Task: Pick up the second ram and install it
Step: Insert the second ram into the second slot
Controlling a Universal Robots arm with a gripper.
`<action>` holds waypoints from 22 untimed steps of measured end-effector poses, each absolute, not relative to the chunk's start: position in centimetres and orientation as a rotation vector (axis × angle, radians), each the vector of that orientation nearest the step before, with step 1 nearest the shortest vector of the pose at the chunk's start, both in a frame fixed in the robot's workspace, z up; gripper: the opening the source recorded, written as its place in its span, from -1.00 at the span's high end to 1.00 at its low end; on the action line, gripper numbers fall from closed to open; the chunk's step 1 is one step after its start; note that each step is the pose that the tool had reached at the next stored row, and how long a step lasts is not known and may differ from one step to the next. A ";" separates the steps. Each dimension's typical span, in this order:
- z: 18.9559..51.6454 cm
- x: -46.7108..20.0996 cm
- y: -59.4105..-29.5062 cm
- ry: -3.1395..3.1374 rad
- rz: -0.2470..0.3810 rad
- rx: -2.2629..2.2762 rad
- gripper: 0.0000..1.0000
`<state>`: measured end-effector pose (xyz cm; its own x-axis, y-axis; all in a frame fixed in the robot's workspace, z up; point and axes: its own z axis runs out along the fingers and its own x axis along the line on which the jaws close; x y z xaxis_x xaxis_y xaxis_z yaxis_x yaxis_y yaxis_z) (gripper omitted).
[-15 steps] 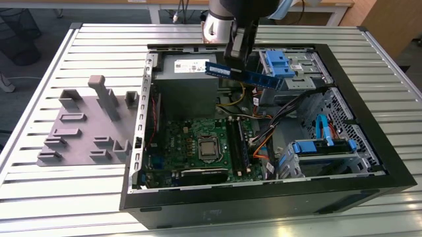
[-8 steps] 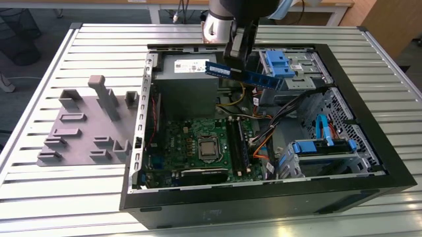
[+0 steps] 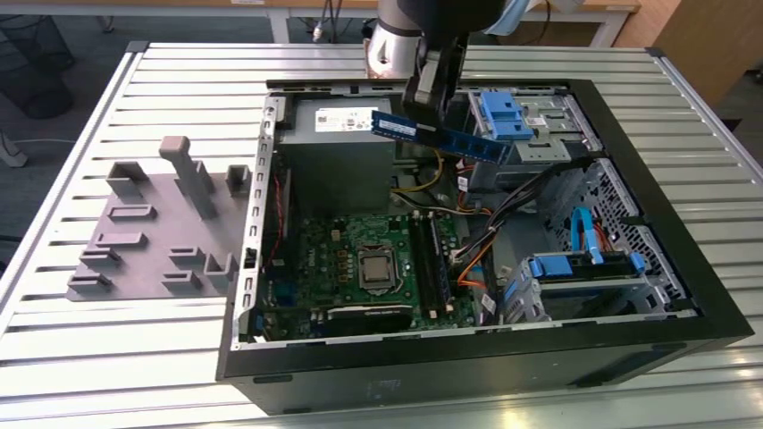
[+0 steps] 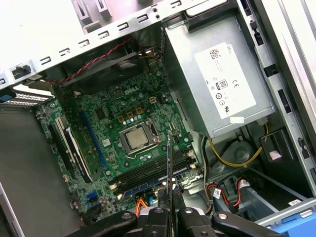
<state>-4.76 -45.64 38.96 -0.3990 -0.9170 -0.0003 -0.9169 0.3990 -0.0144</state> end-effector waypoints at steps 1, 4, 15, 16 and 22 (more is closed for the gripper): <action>39.0 -4.8 -45.6 2.621 -0.019 -1.716 0.72; 38.9 -4.8 -45.6 2.624 -0.019 -1.712 0.72; 38.9 -4.8 -45.6 2.630 -0.019 -1.703 0.72; 38.9 -4.8 -45.6 2.630 -0.019 -1.703 0.72; 38.8 -4.8 -45.6 2.632 -0.019 -1.700 0.72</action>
